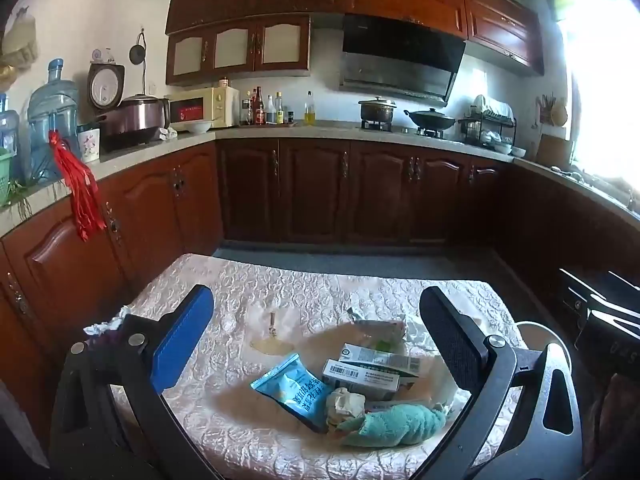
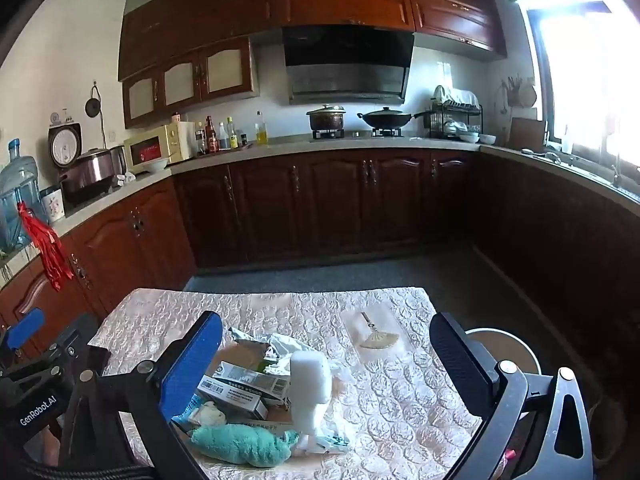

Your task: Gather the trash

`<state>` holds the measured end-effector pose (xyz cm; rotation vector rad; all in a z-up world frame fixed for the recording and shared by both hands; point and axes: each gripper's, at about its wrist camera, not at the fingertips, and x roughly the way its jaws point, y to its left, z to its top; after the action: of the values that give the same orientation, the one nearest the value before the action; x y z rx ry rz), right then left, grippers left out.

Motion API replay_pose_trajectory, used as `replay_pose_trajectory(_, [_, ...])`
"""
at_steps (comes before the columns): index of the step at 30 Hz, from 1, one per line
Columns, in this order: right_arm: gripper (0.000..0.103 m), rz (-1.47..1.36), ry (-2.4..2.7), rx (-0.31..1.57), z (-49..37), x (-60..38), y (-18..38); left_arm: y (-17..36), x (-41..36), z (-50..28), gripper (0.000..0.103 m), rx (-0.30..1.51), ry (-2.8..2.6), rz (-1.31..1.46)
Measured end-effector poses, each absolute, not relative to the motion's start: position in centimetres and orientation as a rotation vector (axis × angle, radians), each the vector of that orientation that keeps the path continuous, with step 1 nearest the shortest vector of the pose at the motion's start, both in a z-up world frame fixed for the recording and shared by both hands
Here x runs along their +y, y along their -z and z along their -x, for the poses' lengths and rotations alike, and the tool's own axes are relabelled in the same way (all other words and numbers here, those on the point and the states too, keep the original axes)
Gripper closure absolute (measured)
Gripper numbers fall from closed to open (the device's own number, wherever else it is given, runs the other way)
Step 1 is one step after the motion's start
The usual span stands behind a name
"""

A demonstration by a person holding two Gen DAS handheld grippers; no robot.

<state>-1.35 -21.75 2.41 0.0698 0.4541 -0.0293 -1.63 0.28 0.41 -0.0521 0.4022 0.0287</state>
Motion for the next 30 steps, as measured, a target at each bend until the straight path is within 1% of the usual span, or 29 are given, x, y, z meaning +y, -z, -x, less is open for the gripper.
replay_pose_trajectory(30, [0.0,-0.053,0.029,0.438,1.68,-21.66,-2.72,-0.76,0.7,1.63,0.0,0.402,-0.025,0.073])
